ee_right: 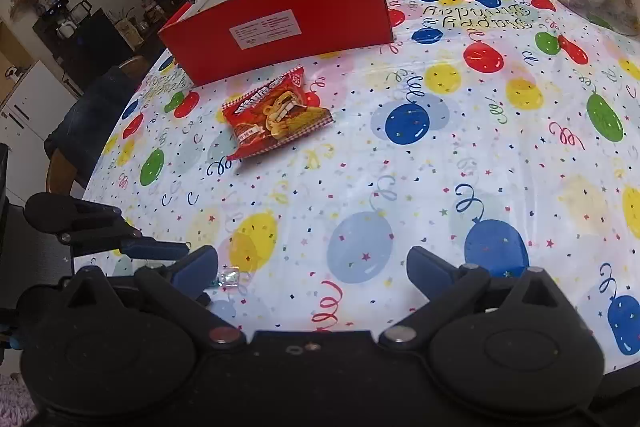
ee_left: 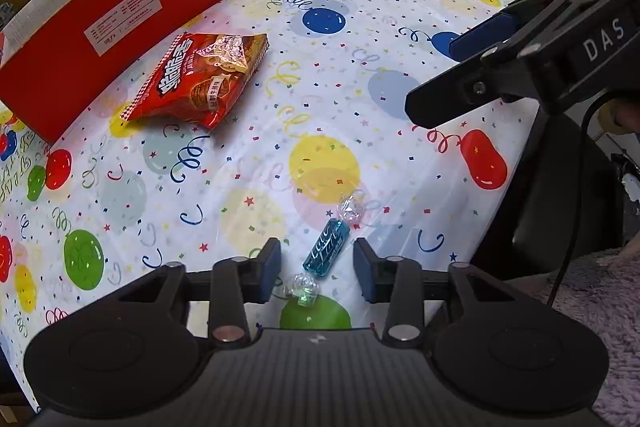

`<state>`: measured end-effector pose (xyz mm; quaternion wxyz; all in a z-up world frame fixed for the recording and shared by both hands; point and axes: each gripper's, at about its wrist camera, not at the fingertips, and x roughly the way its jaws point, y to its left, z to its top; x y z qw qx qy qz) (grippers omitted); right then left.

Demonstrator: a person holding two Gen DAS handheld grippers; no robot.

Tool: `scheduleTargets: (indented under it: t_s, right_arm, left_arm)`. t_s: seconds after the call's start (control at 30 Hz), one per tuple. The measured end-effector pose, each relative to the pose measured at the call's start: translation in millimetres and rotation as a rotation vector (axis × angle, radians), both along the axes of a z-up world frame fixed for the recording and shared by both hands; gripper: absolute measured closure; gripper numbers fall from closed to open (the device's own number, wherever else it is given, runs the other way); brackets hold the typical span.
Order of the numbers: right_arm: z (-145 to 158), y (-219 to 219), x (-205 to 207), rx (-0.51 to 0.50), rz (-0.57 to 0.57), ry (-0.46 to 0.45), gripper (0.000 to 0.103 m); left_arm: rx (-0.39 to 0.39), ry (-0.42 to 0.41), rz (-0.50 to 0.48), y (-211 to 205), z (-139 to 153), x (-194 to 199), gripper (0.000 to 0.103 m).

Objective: Organize snacks
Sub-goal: 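Grasp the blue wrapped candy with left tool while right tool grasps red chip bag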

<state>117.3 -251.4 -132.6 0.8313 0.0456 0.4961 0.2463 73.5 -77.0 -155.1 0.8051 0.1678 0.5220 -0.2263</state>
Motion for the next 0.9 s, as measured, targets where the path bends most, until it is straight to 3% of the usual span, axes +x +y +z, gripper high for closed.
scheduleTargets:
  t_s: [0.1,0.33,0.43,0.63,0.9]
  right_arm:
    - [-1,-2,1,0.003,-0.009,0.006,0.003]
    - [-1,-4,3,0.000,-0.017,0.009,0.004]
    - [0,-4,5,-0.002,-0.021,0.008,0.004]
    - [3,4,15,-0.030,-0.005,-0.015,0.005]
    - [14,36,38,-0.075,0.107,-0.087,0.005]
  left_arm:
    - [-0.004,-0.004,0.006,-3,0,3,0.066]
    - [-0.040,0.009,0.051,-2,-1,3,0.086]
    - [-0.063,0.015,0.125,5,-2,4,0.091]
    - [-0.133,0.048,0.320,27,-2,14,0.091]
    - [-0.162,0.037,0.518,64,6,15,0.091]
